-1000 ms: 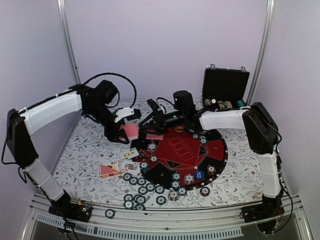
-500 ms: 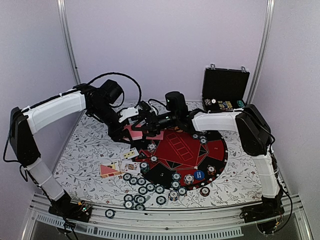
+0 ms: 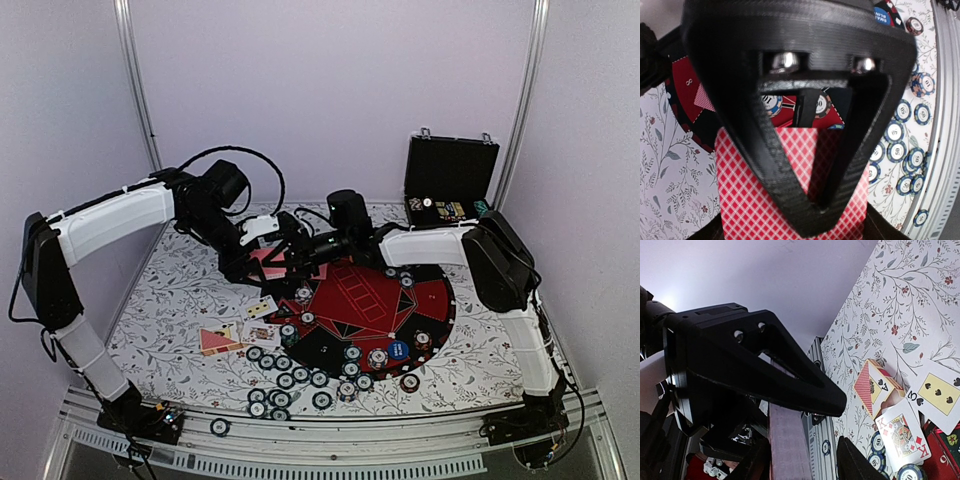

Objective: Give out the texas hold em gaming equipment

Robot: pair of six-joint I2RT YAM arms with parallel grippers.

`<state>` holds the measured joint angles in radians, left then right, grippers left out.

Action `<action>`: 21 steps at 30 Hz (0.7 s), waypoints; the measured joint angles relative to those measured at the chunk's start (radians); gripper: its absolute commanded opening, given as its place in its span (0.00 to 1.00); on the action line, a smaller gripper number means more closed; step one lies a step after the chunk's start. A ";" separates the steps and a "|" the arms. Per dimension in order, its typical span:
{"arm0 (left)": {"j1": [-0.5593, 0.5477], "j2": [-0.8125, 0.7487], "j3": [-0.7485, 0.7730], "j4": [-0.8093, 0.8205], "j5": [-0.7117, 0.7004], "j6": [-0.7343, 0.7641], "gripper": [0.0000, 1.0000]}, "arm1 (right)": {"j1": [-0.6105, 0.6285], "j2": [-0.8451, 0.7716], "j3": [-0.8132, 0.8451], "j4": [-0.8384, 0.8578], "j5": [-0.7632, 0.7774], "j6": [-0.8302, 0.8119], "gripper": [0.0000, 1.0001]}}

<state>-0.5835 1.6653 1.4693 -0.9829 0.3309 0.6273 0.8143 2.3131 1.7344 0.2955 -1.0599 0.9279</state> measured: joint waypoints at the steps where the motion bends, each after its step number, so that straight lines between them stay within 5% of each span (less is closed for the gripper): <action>1: 0.000 0.000 0.000 0.000 -0.002 0.000 0.19 | -0.002 0.000 0.000 0.002 -0.002 0.004 0.43; 14: -0.001 0.007 0.000 0.006 -0.027 0.000 0.19 | -0.041 -0.016 -0.065 0.072 -0.027 0.041 0.35; 21: -0.001 0.007 -0.014 0.009 -0.030 0.000 0.19 | -0.055 -0.050 -0.110 0.071 -0.027 0.037 0.15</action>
<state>-0.5846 1.6722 1.4555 -0.9737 0.3012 0.6277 0.7597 2.2627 1.6245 0.3668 -1.0874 0.9649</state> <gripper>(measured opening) 0.657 0.229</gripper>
